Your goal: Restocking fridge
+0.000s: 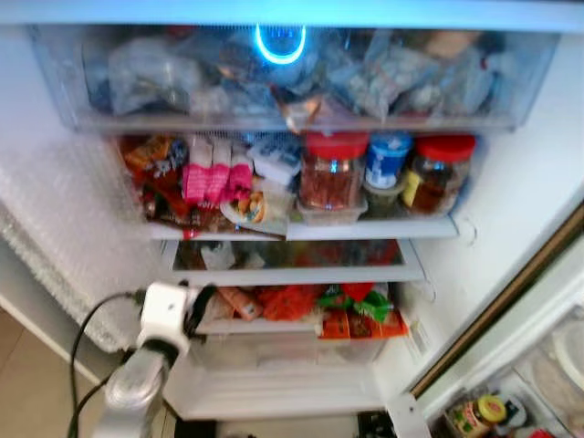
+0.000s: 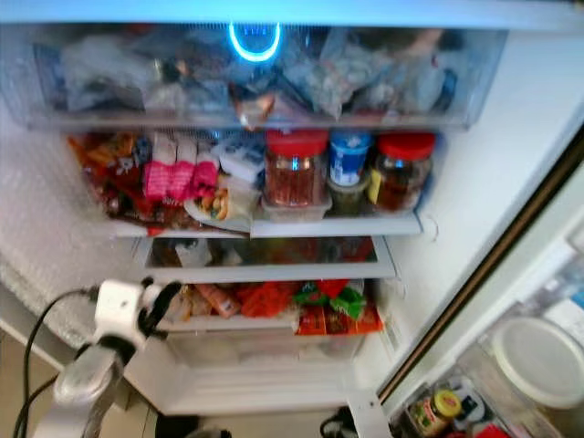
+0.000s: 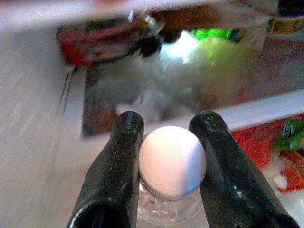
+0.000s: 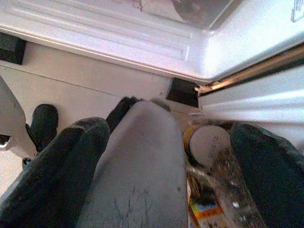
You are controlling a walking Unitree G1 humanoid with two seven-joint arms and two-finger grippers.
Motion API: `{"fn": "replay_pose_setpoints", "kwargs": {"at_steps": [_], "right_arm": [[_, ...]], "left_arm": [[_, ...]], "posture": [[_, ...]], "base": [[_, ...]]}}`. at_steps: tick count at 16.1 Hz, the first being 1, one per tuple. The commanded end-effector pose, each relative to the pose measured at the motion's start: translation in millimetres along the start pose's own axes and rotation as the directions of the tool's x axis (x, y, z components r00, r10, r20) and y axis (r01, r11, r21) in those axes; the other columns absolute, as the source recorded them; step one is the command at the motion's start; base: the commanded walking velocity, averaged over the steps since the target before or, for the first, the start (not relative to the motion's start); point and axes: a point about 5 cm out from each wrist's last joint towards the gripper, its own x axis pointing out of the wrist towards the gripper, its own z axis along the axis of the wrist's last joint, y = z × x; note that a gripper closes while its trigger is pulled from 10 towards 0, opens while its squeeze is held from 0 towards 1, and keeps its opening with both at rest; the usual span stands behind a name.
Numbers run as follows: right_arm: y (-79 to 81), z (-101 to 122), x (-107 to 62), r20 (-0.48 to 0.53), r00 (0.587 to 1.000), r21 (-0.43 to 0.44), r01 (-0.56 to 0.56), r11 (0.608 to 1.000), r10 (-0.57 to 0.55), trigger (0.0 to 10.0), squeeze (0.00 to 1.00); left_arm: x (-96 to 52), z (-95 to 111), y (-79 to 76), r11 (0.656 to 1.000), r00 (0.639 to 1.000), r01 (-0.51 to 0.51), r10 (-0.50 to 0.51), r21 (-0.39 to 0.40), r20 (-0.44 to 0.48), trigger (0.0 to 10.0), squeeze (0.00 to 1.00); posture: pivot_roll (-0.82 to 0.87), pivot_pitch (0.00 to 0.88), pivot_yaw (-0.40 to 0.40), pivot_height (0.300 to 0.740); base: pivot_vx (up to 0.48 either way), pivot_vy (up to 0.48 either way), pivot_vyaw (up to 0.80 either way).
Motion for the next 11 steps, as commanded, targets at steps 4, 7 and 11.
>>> {"fn": "replay_pose_setpoints", "kwargs": {"at_steps": [4,7,11], "right_arm": [[0.1,-16,-2.5,-0.058,0.998,0.008,-0.004,1.0,0.004,10.0,0.0],[0.4,-16,-2.4,-0.058,0.998,0.01,-0.003,1.0,0.003,10.0,0.0],[0.7,-16,-2.4,-0.056,0.998,0.013,-0.003,1.0,0.004,10.0,0.0]], "left_arm": [[8.3,19,-9.1,0.935,0.987,0.13,-0.153,0.331,0.043,10.0,0.0],[15.3,27,-3.8,0.856,0.984,0.123,-0.169,0.502,0.048,10.0,0.0],[35.1,10,-3.6,0.577,0.975,0.169,-0.219,0.799,-0.048,10.0,0.0]], "posture": [[0.04,0.072,-0.011,0.656],[0.04,0.076,-0.01,0.656],[0.03,0.08,-0.012,0.656]], "base": [[0.0,0.0,0.0],[0.0,0.0,0.0],[0.0,0.0,0.0]]}}
